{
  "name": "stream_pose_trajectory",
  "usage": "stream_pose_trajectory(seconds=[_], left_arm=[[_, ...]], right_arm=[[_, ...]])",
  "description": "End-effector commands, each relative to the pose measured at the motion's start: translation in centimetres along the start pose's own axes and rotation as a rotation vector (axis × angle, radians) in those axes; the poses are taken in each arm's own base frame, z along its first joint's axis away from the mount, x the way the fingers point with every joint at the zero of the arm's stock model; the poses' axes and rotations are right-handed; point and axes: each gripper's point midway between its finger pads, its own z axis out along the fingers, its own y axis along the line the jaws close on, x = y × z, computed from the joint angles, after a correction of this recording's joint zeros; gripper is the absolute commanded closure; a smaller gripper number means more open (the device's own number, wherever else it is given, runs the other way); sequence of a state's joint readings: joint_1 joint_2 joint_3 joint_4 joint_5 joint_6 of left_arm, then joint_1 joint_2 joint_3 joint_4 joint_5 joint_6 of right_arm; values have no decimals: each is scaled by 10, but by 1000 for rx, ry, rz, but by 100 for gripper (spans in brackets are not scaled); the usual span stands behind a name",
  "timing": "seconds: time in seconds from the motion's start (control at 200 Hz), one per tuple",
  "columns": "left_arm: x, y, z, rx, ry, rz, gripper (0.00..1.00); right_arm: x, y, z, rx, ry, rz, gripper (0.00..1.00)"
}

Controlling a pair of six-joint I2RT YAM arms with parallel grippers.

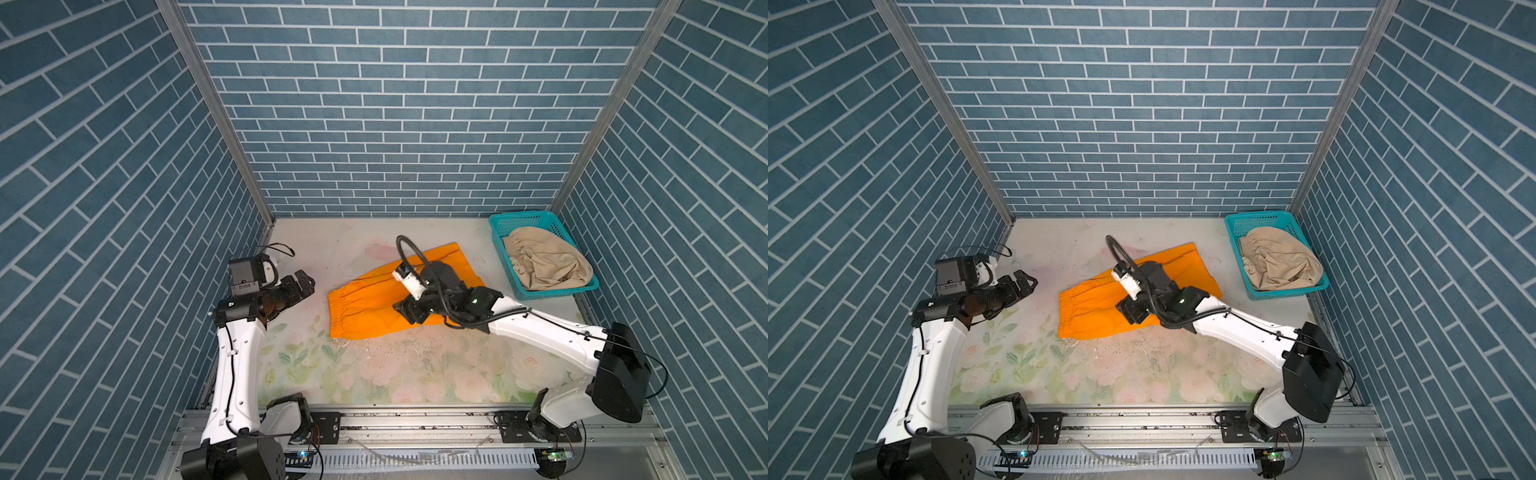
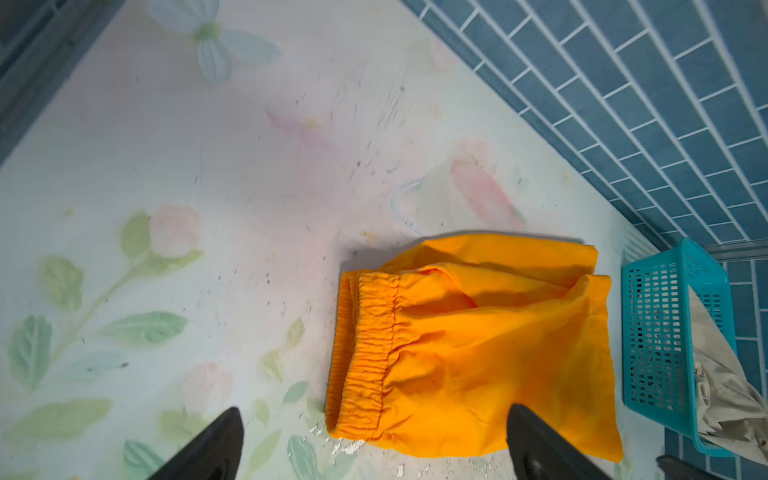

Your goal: Fold and stack the shorts

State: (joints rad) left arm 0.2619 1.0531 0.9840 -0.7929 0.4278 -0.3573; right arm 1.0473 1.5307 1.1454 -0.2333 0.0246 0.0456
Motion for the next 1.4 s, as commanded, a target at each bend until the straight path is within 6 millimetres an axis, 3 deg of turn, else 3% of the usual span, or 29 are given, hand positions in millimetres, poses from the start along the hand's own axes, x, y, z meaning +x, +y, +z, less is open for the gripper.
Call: stream_pose_trajectory(seconds=[0.0, 0.095, 0.22, 0.29, 0.46, 0.68, 0.695, 0.74, 0.995, 1.17, 1.295, 1.395], left_arm=[[21, 0, 1, 28, 80, -7, 0], [19, 6, -3, 0, 43, 9, 0], [20, 32, -10, -120, -31, -14, 0], [23, 41, -11, -145, -55, -37, 0], [20, 60, -21, -238, -111, -57, 0], [18, 58, -7, -175, -71, -89, 0], [18, 58, -6, -172, -65, -90, 0], [19, 58, -3, -167, -46, -90, 0], [18, 57, -2, -149, -49, -93, 0], [17, 59, 2, -122, -25, -119, 0], [17, 60, 2, -121, -25, -122, 0], [18, 62, 3, -128, -22, -128, 0]], right_arm=[[-2, 12, 20, 107, 29, -166, 27], [-7, 50, 46, 59, 26, -238, 26], [-10, 85, 84, 52, 46, -331, 26], [-10, 95, 102, 49, 61, -352, 21], [-6, 111, 129, 24, 90, -401, 19], [-2, 105, 153, 94, 127, -451, 14], [9, 104, 162, 101, 152, -464, 14], [11, 99, 167, 129, 164, -482, 14], [22, 79, 191, 214, 226, -545, 11], [34, 78, 204, 196, 256, -593, 12], [38, 75, 212, 187, 267, -593, 19], [36, 76, 211, 146, 255, -539, 32]])
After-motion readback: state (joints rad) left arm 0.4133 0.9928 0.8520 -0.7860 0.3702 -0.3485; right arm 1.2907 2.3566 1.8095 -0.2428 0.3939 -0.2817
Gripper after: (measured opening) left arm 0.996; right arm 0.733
